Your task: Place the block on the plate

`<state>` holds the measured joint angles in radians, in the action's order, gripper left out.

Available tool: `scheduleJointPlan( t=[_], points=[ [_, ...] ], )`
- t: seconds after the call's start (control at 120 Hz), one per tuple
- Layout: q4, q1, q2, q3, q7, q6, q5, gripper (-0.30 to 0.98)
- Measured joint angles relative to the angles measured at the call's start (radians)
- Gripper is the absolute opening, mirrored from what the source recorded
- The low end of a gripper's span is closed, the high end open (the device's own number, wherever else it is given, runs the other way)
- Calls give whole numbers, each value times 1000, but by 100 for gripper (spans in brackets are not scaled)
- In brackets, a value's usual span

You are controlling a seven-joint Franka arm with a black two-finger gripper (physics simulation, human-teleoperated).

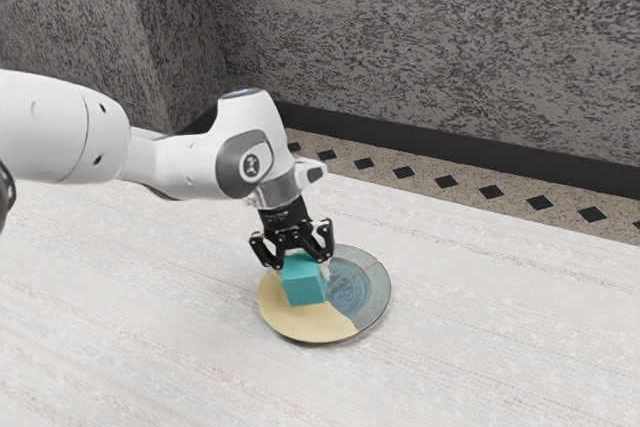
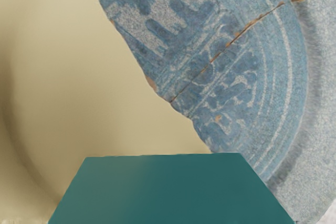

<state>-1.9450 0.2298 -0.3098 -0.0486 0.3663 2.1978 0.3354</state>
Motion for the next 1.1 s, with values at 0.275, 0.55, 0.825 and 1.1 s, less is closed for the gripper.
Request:
scheduleJointPlan(
  t=[0.275, 0.55, 0.825, 1.1],
  points=[
    [32, 19, -60, -21, 6, -5, 9, 40],
    [92, 21, -126, -34, 6, -22, 12, 48],
    [92, 24, -112, -40, 3, -34, 14, 63],
    [109, 48, -35, -54, 1, -88, 13, 67]
  ],
)
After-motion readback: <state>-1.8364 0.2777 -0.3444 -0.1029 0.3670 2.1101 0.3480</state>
